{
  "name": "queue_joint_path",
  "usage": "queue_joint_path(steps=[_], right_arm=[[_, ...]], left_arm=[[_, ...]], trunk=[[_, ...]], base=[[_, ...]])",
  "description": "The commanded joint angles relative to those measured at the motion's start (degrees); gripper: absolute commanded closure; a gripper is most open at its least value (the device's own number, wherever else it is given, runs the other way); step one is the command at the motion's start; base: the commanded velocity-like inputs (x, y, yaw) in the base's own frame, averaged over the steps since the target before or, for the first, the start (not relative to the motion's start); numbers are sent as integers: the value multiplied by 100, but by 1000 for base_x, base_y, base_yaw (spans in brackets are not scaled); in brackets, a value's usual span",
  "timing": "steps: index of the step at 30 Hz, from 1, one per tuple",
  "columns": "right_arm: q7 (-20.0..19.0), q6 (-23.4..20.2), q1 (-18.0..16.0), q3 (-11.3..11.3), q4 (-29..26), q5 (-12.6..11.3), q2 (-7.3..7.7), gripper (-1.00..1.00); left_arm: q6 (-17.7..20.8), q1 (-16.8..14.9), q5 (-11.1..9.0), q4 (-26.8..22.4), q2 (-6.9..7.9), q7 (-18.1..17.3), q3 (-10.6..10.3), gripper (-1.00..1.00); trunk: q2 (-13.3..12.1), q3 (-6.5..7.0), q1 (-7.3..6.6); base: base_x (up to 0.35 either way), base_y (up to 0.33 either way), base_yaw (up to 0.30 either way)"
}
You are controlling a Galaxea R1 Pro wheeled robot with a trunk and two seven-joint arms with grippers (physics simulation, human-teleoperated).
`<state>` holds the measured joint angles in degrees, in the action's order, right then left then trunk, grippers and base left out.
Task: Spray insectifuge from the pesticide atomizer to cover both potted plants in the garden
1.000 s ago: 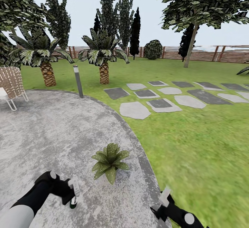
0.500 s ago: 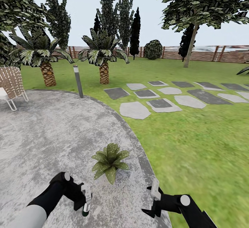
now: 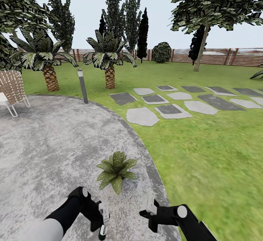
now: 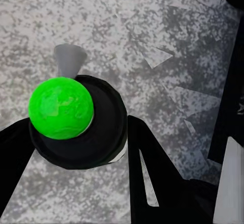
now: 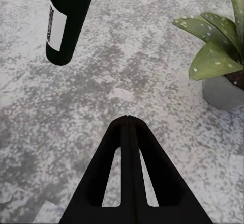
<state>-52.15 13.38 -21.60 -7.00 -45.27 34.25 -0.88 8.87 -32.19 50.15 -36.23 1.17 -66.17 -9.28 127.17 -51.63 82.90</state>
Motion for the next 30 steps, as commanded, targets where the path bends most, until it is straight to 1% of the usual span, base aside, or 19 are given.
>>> queue_joint_path(steps=[1, 2, 4, 7, 10, 12, 24, 28, 30], right_arm=[[-6, 32, -2, 6, -9, 51, -16, 100], [-6, 27, -2, 6, -14, 50, -65, 100], [1, 25, -2, 6, -16, 54, -218, 100], [3, 24, -2, 6, -21, 55, -277, 100], [3, 24, -2, 6, -77, 55, -288, 100], [3, 24, -2, 6, -123, 50, -290, 100], [3, 24, -2, 6, -192, 46, -298, 100], [3, 24, -2, 6, -194, 48, -334, 100], [3, 24, -2, 6, -193, 52, -349, 100]], left_arm=[[58, -2, -3, -6, -6, -16, -34, 100], [55, -1, 6, -1, -46, 6, -82, 100], [54, 2, 8, 8, -107, 190, -181, 100], [53, 2, 9, 10, -154, 332, -285, 100], [53, 2, 19, 11, -187, 365, -407, 100], [53, 2, 12, 11, -204, 371, -447, 100], [44, 2, 2, 7, -520, 397, -470, 100], [39, 9, -31, 18, -632, 853, -467, 100], [-2, 11, -37, 22, -659, 883, -465, 100]], trunk=[[2, -6, -1], [2, -6, -1], [2, -6, -1], [2, -6, -1], [2, -6, -1], [2, -6, -1], [2, -6, -1], [2, -6, -1], [2, -6, -1]], base=[[0, 0, 0], [0, 0, 0], [0, 0, 0], [0, 0, 0], [0, 0, 0], [0, 0, 0], [0, 0, 0], [0, 0, 0], [0, 0, 0]])
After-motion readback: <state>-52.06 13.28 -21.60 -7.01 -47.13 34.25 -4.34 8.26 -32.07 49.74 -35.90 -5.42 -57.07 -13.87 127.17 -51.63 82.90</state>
